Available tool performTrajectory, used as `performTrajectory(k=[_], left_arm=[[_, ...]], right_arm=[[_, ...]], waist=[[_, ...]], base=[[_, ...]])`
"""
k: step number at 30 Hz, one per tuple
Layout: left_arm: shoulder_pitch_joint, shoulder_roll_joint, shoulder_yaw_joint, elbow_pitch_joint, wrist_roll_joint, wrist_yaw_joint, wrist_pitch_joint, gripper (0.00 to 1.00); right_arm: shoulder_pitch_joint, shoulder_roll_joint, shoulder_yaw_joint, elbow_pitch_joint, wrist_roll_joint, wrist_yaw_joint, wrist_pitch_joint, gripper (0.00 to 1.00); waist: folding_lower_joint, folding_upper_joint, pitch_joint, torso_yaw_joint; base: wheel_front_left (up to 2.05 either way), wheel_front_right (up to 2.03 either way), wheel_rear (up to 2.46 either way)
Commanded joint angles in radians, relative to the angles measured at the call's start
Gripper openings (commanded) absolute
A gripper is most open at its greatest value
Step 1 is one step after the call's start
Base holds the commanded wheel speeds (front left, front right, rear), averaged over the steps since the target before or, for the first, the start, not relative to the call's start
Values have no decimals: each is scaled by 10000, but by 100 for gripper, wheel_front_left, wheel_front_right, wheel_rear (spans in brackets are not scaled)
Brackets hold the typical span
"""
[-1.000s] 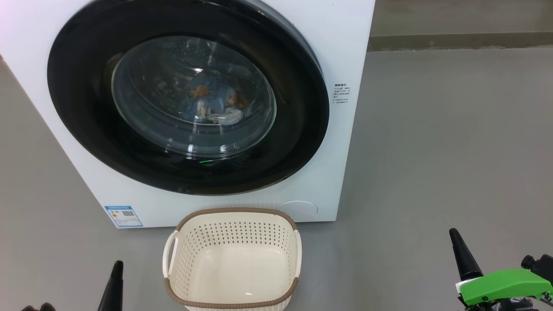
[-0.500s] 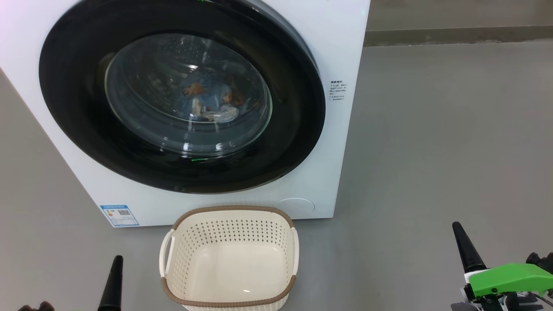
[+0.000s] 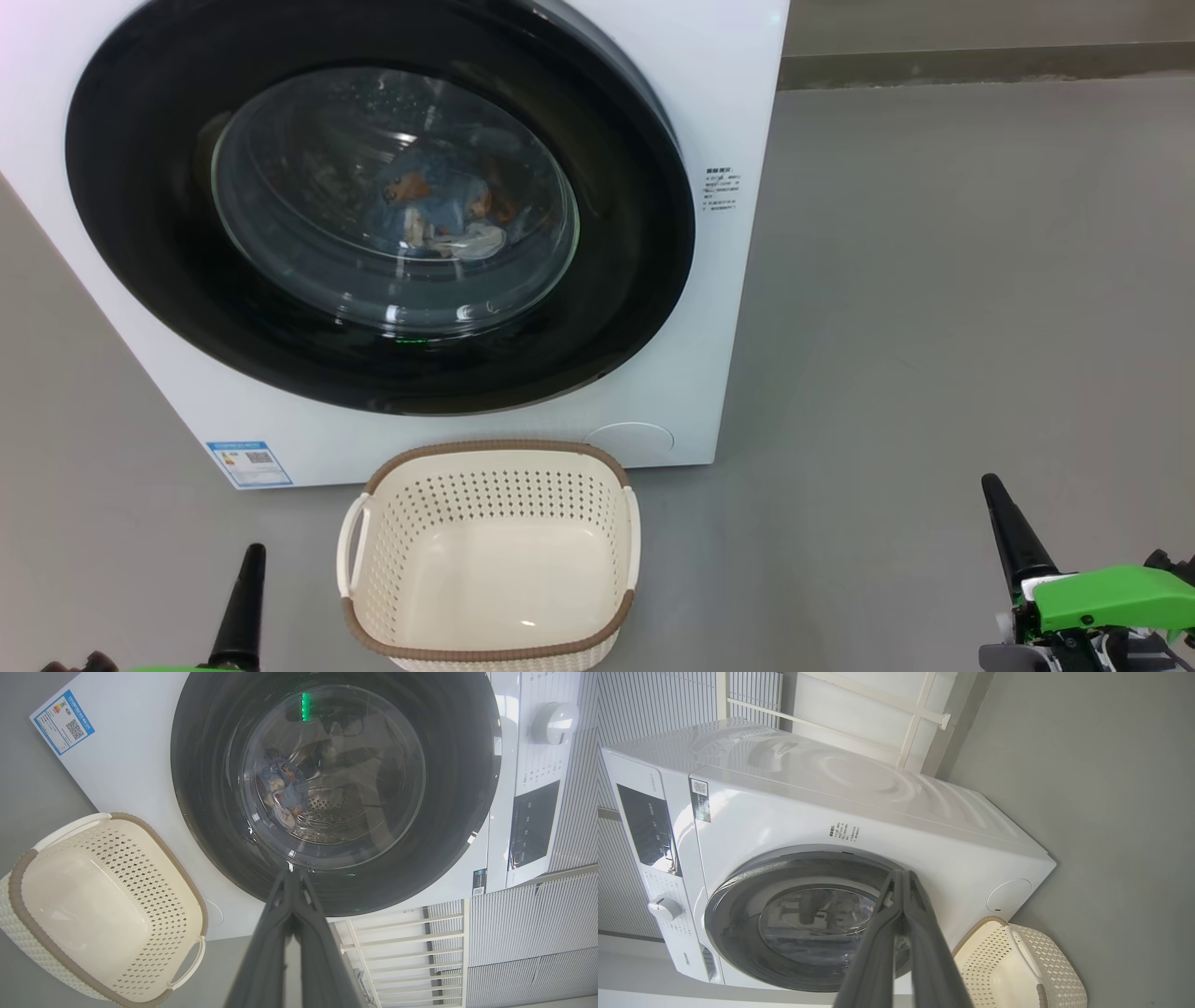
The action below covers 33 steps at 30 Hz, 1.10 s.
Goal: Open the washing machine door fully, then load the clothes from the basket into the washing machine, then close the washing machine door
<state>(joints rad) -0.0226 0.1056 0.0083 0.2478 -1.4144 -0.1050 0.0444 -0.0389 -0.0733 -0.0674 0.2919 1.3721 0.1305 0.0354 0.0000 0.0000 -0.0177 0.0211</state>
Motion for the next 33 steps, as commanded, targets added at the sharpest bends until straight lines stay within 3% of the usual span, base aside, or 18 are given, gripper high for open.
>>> performTrajectory(k=[1,26,33], left_arm=[[-538,52,367,-161,-246,-98,70,0],[-849,-524,1026,-25,-1933,-255,664,0],[-854,-535,1039,-24,-1954,-257,676,0]], right_arm=[[-520,-63,70,-319,257,8,82,0],[-689,227,-462,-469,2331,2,773,0],[-691,231,-469,-472,2361,2,782,0]], waist=[[0,0,12,-13],[0,0,204,-208],[0,0,207,-211]], base=[[0,0,0],[0,0,0],[0,0,0]])
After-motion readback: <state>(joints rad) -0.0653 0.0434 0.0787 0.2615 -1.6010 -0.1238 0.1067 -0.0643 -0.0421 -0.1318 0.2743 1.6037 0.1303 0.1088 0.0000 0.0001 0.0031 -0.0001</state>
